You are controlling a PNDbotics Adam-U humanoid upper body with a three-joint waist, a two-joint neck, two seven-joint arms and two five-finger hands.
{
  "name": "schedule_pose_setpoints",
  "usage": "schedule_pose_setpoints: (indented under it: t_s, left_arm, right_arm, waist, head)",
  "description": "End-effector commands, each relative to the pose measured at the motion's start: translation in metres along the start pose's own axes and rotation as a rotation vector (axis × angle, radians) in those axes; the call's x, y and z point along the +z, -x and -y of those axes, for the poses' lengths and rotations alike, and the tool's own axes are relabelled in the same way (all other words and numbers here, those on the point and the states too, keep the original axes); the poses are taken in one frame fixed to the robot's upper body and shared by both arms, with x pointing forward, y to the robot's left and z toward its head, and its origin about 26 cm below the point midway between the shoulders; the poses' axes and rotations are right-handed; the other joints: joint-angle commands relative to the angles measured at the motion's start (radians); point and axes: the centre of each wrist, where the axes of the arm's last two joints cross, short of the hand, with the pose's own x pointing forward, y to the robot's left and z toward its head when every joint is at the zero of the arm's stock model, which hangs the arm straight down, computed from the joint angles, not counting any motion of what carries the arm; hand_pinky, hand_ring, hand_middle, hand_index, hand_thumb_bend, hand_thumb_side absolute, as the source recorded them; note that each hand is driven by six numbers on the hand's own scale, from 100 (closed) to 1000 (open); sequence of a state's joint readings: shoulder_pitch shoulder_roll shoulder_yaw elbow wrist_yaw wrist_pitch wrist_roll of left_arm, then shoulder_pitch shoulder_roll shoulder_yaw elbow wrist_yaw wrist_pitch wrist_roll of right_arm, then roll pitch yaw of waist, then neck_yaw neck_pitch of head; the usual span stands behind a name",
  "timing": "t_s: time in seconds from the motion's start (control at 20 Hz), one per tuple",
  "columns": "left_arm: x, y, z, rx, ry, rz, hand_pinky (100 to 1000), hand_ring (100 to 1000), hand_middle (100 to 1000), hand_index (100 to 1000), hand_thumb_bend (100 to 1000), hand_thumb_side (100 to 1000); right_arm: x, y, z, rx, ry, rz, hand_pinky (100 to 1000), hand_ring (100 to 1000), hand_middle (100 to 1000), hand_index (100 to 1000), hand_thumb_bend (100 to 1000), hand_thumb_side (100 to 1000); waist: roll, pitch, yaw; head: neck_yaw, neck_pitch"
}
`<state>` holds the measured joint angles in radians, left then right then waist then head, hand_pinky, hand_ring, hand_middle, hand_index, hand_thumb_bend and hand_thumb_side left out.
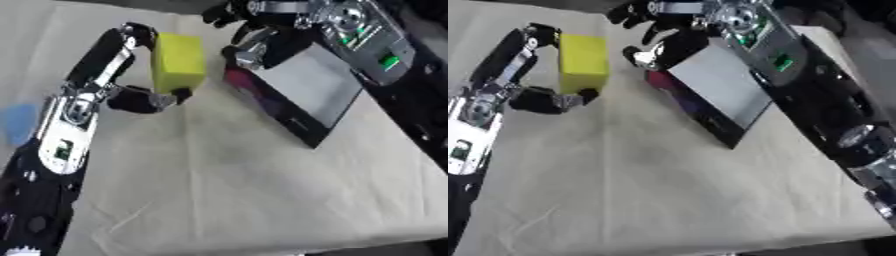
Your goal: Pick up the objects with one hand, pass them to the other hand, and then place them into the box on the other side of the table.
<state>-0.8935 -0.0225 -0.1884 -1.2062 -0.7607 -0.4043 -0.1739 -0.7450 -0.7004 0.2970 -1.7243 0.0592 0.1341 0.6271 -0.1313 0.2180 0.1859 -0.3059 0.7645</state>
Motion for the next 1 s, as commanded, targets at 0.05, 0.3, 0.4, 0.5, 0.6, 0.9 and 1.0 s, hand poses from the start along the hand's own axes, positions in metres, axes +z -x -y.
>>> schedule_pose_setpoints:
  t_s: [0.05, 0.3, 0.4, 0.5, 0.6, 0.9, 1.0]
  left_arm:
    - [-0.011, -0.009, -0.007, -0.008, -0.023, 0.032, 717, 549, 436, 498, 100, 341]
    - [-0.014, -0.013, -0.006, 0.002, -0.024, 0.031, 709, 544, 431, 494, 100, 346]
    - [-0.015, -0.014, -0.006, 0.003, -0.026, 0.034, 707, 542, 430, 493, 100, 344]
    - [-0.016, -0.017, -0.006, 0.004, -0.027, 0.039, 706, 542, 429, 493, 100, 345]
    - [-0.017, -0.018, -0.006, 0.007, -0.026, 0.043, 705, 541, 429, 492, 100, 352]
    - [-0.019, -0.024, -0.006, 0.019, -0.029, 0.055, 704, 539, 427, 494, 100, 379]
    - [-0.019, -0.025, -0.006, 0.025, -0.029, 0.056, 704, 539, 427, 495, 100, 385]
  right_arm:
    - [0.007, -0.008, 0.012, 0.034, 0.003, 0.007, 830, 1000, 967, 1000, 137, 398]
    - [0.006, -0.008, 0.011, 0.047, -0.005, 0.027, 835, 1000, 961, 1000, 153, 403]
    - [0.006, -0.007, 0.011, 0.054, -0.003, 0.033, 838, 1000, 957, 1000, 164, 398]
    - [0.006, -0.006, 0.011, 0.061, 0.001, 0.033, 841, 1000, 954, 1000, 173, 391]
    - [0.005, -0.004, 0.010, 0.066, 0.006, 0.029, 844, 1000, 950, 1000, 189, 386]
    - [0.004, -0.002, 0.010, 0.078, 0.031, 0.016, 849, 1000, 946, 1000, 217, 374]
    - [0.003, -0.001, 0.009, 0.080, 0.041, 0.008, 853, 1000, 948, 1000, 216, 377]
  waist:
    - [-0.011, -0.007, 0.000]
    - [-0.013, -0.004, 0.001]
    - [-0.013, -0.003, 0.001]
    - [-0.014, -0.002, 0.001]
    - [-0.015, -0.001, 0.000]
    - [-0.016, 0.001, -0.001]
    - [-0.017, 0.002, -0.001]
  head:
    - [-0.005, 0.005]
    - [-0.011, 0.005]
    - [-0.013, 0.005]
    - [-0.015, 0.005]
    - [-0.016, 0.005]
    - [-0.015, 0.005]
    - [-0.015, 0.005]
